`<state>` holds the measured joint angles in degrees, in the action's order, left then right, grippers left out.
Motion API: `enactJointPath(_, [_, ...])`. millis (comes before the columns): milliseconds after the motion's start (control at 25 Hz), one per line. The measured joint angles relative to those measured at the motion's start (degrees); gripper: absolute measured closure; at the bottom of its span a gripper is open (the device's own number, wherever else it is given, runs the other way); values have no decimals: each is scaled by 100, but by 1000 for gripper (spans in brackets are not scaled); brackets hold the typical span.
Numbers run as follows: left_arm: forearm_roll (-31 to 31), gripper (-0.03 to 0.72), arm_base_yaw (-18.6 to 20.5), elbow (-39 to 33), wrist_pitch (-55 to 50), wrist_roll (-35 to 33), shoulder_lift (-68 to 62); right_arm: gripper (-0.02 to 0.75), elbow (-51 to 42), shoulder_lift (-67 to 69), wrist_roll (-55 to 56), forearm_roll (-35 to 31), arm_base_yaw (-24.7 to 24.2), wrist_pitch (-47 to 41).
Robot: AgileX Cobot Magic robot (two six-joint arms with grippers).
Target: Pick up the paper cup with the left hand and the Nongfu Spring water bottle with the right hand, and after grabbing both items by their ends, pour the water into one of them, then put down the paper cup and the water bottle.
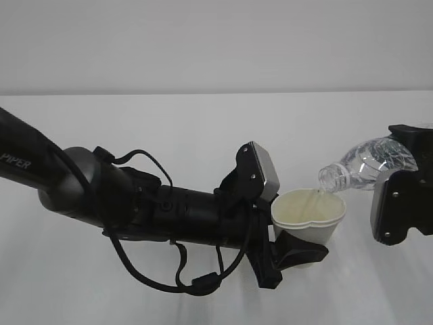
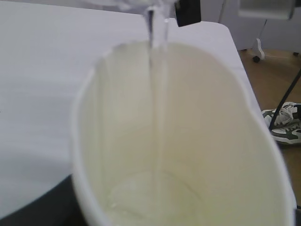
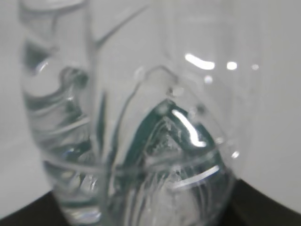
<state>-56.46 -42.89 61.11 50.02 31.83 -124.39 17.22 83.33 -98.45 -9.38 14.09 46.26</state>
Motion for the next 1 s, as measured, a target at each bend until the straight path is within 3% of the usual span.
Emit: enactJointPath(1000, [0, 265, 0, 0, 0, 0, 0, 342, 0, 0, -61, 0, 0, 9])
